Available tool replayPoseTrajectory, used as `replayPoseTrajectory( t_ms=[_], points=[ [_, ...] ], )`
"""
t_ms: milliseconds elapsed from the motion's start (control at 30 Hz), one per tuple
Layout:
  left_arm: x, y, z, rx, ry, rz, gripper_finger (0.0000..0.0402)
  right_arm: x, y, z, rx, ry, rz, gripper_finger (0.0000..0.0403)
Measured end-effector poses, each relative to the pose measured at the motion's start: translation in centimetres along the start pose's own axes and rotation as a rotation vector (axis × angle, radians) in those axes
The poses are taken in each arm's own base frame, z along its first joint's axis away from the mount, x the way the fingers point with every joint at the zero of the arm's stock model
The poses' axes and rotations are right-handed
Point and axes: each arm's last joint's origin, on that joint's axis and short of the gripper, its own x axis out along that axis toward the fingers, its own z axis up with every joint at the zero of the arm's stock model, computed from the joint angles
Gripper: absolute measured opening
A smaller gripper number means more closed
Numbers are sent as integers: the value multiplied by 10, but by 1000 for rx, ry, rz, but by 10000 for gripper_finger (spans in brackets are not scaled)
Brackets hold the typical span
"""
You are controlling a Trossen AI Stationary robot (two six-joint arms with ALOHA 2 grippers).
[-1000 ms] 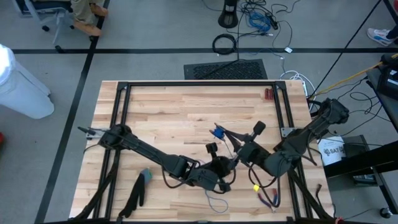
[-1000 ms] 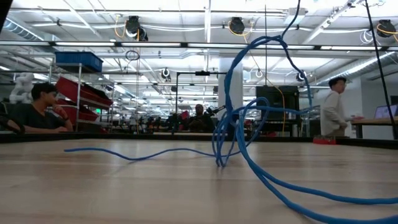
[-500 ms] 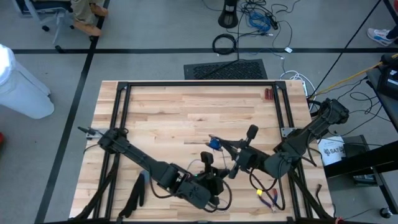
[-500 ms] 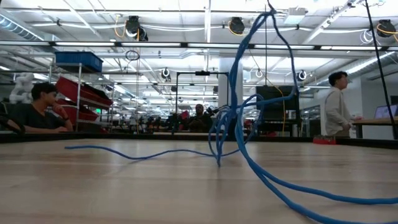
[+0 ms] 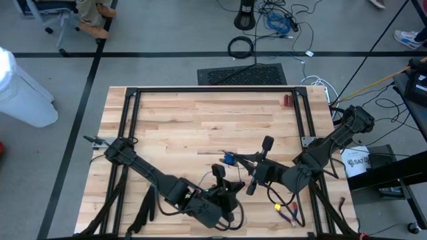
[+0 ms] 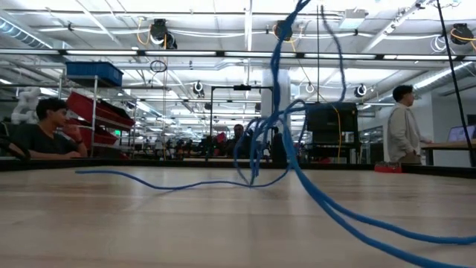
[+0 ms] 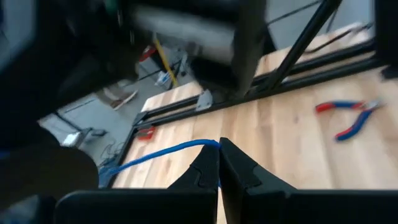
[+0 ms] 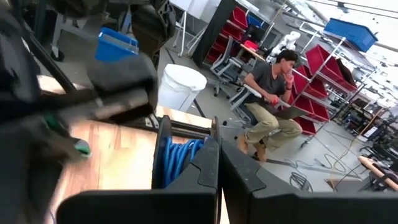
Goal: Coil cords
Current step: Coil the blue wire onto the black spool
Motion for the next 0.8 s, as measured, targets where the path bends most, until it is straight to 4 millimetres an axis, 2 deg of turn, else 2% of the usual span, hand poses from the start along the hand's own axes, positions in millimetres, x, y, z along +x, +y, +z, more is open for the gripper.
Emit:
replayPoseTrajectory(
  t_ms=[400, 800],
  points=[
    [-23, -1, 17, -30, -42, 24, 2, 1, 2, -4, 26, 13, 107, 0],
    [-34, -1, 17, 4, -18, 107, 2, 11, -1, -13, 83, 62, 265, 0]
  ],
)
